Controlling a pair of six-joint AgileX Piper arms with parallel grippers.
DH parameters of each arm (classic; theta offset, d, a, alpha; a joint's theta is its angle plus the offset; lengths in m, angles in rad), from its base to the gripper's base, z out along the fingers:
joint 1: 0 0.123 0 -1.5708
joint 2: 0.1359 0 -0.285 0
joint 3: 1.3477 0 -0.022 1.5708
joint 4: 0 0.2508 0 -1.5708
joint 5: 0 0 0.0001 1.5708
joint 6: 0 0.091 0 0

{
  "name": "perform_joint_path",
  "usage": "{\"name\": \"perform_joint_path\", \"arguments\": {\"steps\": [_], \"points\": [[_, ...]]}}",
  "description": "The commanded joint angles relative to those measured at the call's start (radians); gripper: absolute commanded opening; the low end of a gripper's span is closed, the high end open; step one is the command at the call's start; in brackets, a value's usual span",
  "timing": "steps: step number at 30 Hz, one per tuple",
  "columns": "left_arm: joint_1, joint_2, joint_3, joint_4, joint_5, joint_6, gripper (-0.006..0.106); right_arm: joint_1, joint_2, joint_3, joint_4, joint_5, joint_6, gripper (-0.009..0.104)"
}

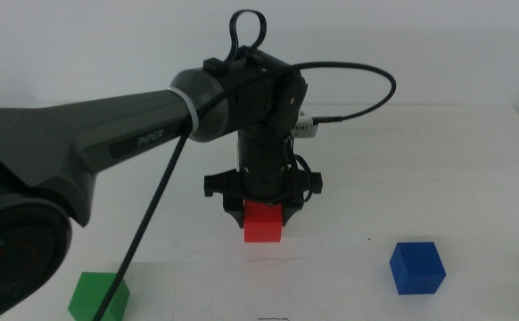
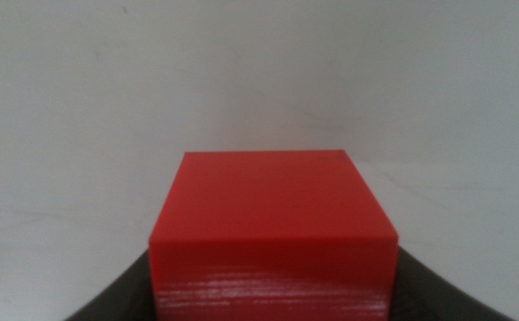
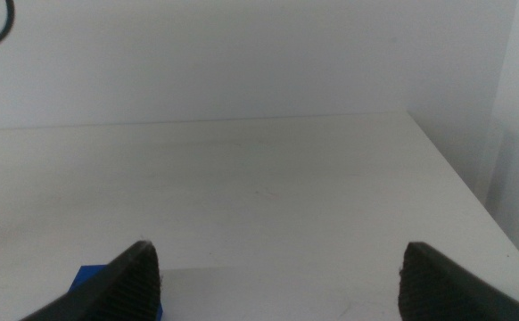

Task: Stack red cubes first, then green, then blue cubes in a specific spot.

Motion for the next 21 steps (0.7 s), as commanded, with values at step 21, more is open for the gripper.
{"name": "perform_joint_path", "arguments": {"steps": [21], "points": [[-0.005,0.018,-0.031,-0.046,-0.064,-0.01,-0.002,0.003,-0.016,-0.024,-0.012,-0.074,-0.013,0.072]]}}
